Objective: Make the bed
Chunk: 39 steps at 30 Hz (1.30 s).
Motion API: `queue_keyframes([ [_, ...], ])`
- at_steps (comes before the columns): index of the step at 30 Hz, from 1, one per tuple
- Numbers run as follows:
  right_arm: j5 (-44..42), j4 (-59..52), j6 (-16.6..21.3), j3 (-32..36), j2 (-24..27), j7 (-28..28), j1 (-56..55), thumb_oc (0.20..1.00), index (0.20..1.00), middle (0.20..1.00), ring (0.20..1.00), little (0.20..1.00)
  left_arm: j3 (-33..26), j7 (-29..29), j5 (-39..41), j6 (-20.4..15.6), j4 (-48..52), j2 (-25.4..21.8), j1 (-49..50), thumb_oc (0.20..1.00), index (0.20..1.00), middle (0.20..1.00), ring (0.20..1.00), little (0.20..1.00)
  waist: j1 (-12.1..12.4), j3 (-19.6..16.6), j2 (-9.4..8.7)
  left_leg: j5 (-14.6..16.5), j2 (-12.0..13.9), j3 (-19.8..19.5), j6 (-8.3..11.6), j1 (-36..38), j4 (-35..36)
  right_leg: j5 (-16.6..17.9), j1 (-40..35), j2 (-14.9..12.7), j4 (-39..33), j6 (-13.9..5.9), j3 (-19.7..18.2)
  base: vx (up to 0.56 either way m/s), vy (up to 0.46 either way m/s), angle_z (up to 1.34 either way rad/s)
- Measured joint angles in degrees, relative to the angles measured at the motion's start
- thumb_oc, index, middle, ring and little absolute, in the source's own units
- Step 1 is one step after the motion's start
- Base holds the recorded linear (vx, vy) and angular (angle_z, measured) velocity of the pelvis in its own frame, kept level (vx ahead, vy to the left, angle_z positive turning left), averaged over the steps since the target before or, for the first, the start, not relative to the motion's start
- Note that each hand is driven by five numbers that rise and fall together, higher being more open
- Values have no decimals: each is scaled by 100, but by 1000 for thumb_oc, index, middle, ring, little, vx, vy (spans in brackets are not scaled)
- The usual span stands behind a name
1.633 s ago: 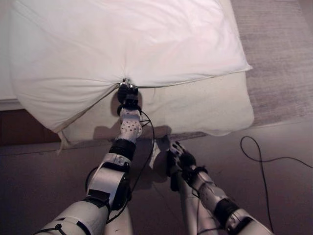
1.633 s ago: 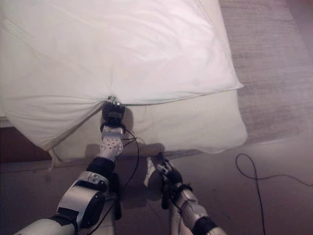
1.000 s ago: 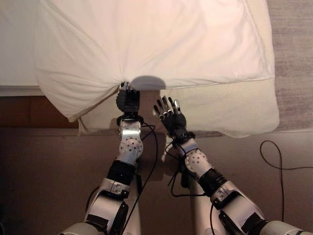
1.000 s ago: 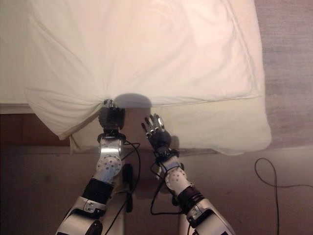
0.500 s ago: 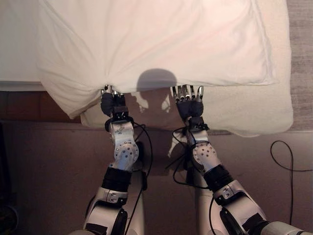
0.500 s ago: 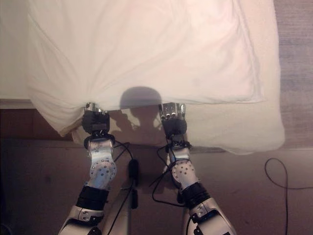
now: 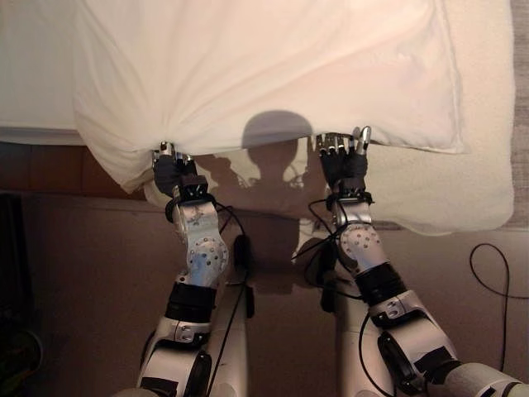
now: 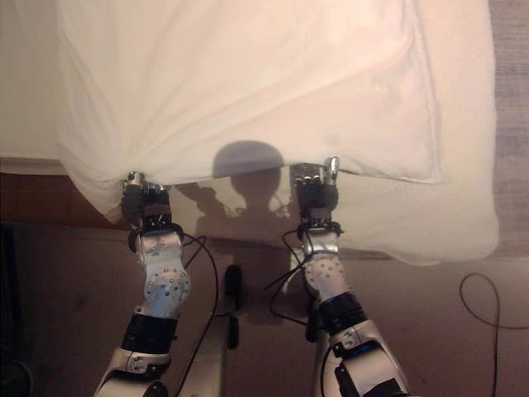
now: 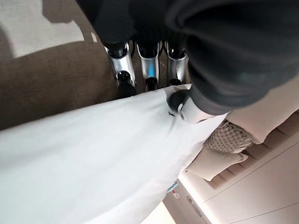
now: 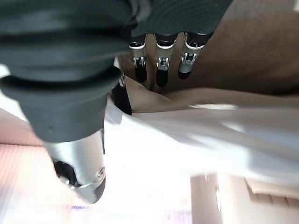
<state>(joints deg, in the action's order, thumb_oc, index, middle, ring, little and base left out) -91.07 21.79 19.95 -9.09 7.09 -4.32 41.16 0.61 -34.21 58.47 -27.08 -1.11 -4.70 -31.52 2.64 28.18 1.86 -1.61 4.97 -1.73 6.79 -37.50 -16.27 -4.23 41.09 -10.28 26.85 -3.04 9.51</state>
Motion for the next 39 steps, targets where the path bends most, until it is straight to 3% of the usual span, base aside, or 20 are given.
queue_keyframes([
  [6, 42, 405, -78, 171, 74, -546, 116, 1000, 1000, 1000, 1000, 1000, -229, -124, -147, 32, 0, -145, -16, 200, 200, 200, 200, 200, -2, 0, 0, 0, 2, -4, 0, -17, -36, 1, 3, -3, 17, 1, 10, 0, 0, 0],
  [15, 42, 598, -116, 425, 428, -853, 286, 1000, 1000, 1000, 1000, 1000, -400, -223, -150, 82, -4, -309, 41, 200, 200, 200, 200, 200, -29, 0, 0, 0, 5, -2, 0, -16, -93, 2, 9, -4, 76, 4, -8, 0, 0, 0],
  [30, 42, 594, -39, 913, 769, -746, 485, 1000, 1000, 1000, 1000, 1000, -646, -318, -229, 155, -93, -339, 99, 200, 200, 200, 200, 200, -29, 0, -1, 0, 5, 12, 0, -14, -107, 4, 13, -2, 82, 6, -28, 0, 0, 0],
  [31, 42, 594, -34, 913, 769, -697, 484, 457, 457, 457, 457, 457, -646, -312, -327, 155, -120, -338, 107, 200, 200, 200, 200, 200, -30, 0, -1, 0, 5, 13, 0, -14, -105, 4, 16, -2, 81, 6, -28, 0, 0, 0],
  [32, 42, 594, -34, 912, 769, -632, 483, 200, 200, 200, 200, 200, -647, -301, -348, 155, -128, -338, 118, 200, 200, 200, 200, 200, -30, 0, -1, 0, 4, 18, 0, -14, -101, 4, 22, -2, 81, 6, -34, 0, 0, 0],
  [39, 43, 594, -104, 893, 858, -301, 411, 200, 200, 200, 200, 200, -681, -67, -346, 154, -202, -329, 161, 200, 200, 200, 200, 200, -23, -1, 0, 0, 3, 25, 1, -14, -72, 4, 36, -1, 75, 6, -40, 0, 0, 0],
])
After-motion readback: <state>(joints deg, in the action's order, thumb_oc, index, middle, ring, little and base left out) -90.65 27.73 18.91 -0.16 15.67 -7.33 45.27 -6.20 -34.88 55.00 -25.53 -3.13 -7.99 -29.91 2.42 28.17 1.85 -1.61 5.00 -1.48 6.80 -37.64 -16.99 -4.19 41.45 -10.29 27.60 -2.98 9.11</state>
